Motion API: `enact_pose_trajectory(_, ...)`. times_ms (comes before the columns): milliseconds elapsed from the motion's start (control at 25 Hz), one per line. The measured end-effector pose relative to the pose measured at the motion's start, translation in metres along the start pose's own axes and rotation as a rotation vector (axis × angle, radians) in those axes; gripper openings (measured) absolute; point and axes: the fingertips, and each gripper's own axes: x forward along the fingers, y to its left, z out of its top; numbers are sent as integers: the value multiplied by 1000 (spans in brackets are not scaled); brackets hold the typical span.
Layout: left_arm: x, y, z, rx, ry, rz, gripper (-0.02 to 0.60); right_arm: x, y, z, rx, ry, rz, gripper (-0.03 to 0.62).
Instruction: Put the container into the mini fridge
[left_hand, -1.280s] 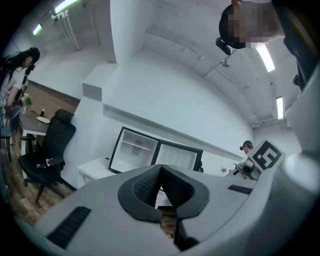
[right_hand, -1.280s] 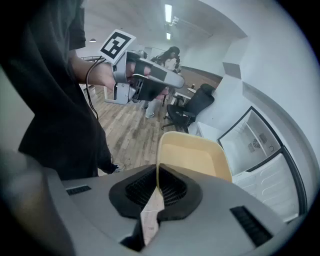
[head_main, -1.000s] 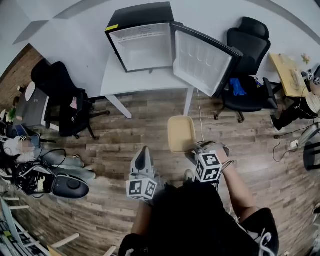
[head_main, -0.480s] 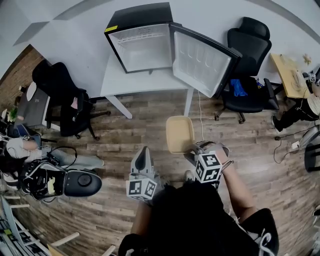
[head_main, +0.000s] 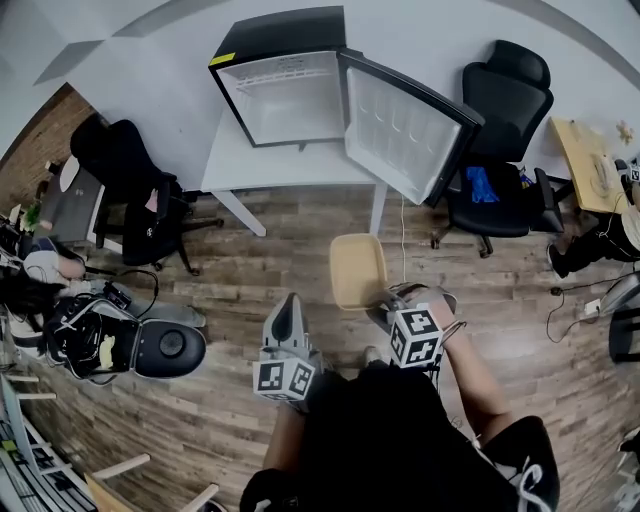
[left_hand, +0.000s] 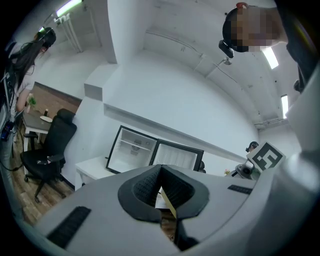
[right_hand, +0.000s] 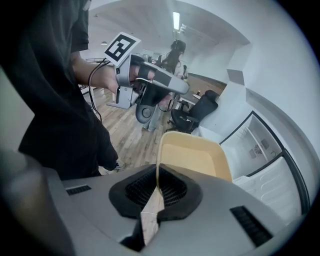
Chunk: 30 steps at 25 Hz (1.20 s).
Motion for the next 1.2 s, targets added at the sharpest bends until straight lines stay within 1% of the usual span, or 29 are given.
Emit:
enact_pose_trajectory(200, 15, -1, -3, 1, -6, 36, 23, 3, -13, -16, -21, -5, 23, 29)
enact_pose_trajectory(320, 23, 2, -4, -2, -5, 45, 23, 8, -22, -21, -21, -4, 32, 29)
enact_pose_trajectory(560, 54, 33, -3, -11, 3, 45, 23, 33, -56, -18, -20, 2, 39, 29)
enact_pose_trajectory(760, 100, 75, 7, -13, 12, 10, 23, 64, -107, -8, -10, 25, 23, 29)
enact_pose_trajectory(920, 142, 117, 28, -15, 11, -28, 23, 89, -159, 6, 16, 50, -4, 29)
enact_pose_trajectory(1080, 180, 159, 47, -30, 16, -83, 23, 113, -208, 23, 53, 72, -32, 29)
enact_pose_trajectory(1200, 209, 184, 60, -19, 33, -126, 23, 128, -244, 37, 82, 78, -57, 29)
